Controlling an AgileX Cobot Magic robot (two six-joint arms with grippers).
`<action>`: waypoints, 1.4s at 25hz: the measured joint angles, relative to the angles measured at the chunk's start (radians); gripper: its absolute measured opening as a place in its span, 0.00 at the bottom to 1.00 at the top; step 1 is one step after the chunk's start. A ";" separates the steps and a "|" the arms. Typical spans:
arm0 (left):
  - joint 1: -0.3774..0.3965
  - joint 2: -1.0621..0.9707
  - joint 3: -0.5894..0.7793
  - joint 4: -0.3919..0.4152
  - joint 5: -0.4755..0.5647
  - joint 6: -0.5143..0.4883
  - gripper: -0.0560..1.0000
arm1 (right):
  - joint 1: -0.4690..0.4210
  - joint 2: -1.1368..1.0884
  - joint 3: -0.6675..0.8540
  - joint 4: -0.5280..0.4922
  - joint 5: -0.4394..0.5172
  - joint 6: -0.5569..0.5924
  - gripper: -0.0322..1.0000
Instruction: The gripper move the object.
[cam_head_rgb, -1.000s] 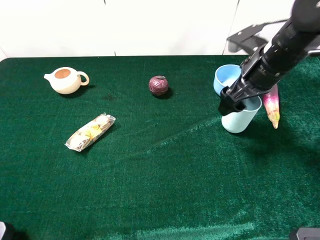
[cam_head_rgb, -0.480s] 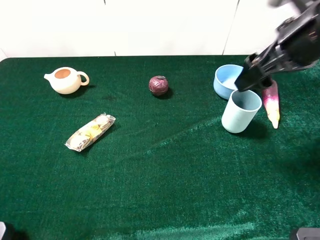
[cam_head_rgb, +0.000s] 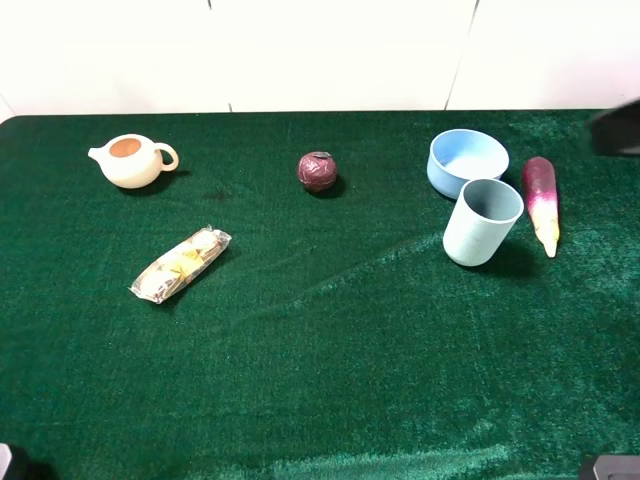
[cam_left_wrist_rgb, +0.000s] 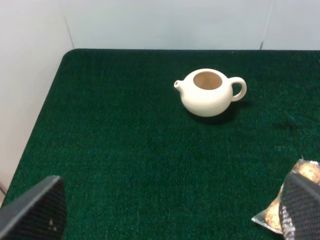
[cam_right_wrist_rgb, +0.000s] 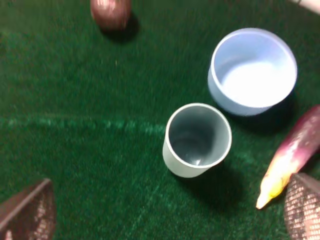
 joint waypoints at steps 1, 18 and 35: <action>0.000 0.000 0.000 0.000 0.000 0.000 0.85 | 0.000 -0.051 0.017 0.003 0.001 0.000 0.70; 0.000 0.000 0.000 0.000 0.000 0.000 0.85 | 0.000 -0.694 0.329 0.027 0.021 0.004 0.70; 0.000 0.000 0.000 0.000 0.000 0.000 0.85 | -0.021 -0.754 0.371 0.040 0.051 -0.031 0.70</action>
